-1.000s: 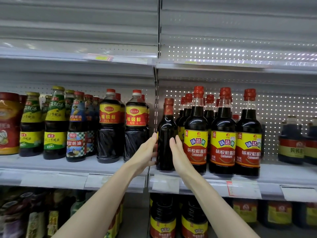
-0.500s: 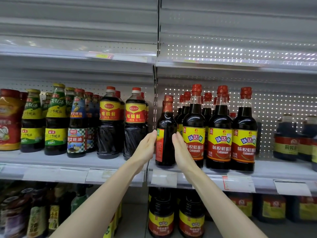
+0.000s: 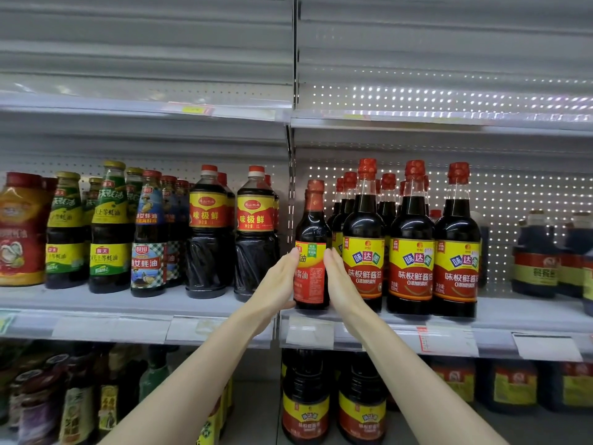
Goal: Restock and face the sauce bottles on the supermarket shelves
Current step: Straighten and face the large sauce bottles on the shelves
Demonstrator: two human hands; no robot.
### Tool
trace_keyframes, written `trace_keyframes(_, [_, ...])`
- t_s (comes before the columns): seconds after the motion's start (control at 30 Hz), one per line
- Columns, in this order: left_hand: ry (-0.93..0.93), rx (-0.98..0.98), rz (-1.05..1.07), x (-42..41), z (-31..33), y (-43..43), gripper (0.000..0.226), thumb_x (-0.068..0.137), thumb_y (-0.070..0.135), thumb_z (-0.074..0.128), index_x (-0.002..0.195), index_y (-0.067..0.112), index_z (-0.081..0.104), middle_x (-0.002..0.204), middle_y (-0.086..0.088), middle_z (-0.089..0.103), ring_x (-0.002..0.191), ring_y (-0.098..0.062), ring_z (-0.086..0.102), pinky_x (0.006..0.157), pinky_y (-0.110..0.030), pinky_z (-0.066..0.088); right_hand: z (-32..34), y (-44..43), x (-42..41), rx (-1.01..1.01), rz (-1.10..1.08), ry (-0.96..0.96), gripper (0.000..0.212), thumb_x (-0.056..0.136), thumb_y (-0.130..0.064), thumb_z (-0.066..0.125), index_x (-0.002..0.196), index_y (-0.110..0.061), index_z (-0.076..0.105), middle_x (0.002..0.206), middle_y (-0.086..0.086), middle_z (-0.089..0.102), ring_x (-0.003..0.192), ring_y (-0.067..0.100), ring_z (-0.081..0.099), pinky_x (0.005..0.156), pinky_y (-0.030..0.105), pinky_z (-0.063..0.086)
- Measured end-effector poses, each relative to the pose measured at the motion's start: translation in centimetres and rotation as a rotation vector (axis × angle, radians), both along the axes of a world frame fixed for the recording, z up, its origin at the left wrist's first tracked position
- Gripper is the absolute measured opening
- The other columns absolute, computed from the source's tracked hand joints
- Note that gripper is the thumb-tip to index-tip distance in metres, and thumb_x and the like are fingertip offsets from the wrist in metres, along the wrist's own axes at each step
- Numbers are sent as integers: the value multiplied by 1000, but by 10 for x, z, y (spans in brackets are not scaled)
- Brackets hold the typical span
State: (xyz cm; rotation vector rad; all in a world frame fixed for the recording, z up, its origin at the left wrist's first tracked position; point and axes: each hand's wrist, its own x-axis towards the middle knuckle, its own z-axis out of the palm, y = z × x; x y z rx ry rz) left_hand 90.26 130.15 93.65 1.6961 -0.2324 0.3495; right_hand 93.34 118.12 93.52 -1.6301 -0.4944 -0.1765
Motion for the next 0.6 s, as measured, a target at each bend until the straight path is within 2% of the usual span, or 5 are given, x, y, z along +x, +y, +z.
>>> trace_keyframes(0.13, [-35, 21, 34, -1, -1, -1, 29, 101, 50, 24, 118, 36, 43, 101, 17, 56, 94, 1, 56, 82, -31, 45, 1, 1, 2, 18, 10, -2, 61, 101, -52, 25, 154, -27, 11, 155, 1, 30, 138, 19, 36, 113, 48, 33])
trace_keyframes(0.3, [8, -11, 48, 2, 7, -1, 45, 100, 53, 23, 131, 28, 44, 122, 2, 53, 116, -17, 50, 100, -44, 38, -1, -5, -11, 10, 4, -53, 58, 101, -50, 24, 154, -26, 15, 153, -4, 31, 137, 14, 35, 112, 38, 33])
trace_keyframes(0.37, [52, -48, 26, 1, 11, -4, 48, 99, 56, 22, 134, 31, 45, 129, -1, 52, 121, -20, 49, 108, -49, 35, -2, -6, -17, 12, 30, -77, 52, 102, -46, 23, 151, -27, 23, 140, -5, 41, 125, 9, 42, 101, 31, 37])
trace_keyframes(0.5, [101, -114, -4, 2, 14, -5, 34, 100, 55, 20, 96, 43, 52, 105, 3, 57, 104, -18, 52, 108, -47, 37, -2, -7, -16, 37, 57, -61, 37, 102, -46, 24, 135, -37, 38, 122, -10, 50, 105, 2, 52, 85, 24, 43])
trace_keyframes(0.6, [82, -93, -11, 0, 12, -5, 33, 100, 54, 20, 92, 44, 50, 95, 12, 56, 105, -17, 52, 109, -48, 36, -3, -6, -9, 17, 51, -52, 45, 102, -48, 24, 141, -31, 37, 132, -3, 52, 115, 9, 53, 90, 29, 45])
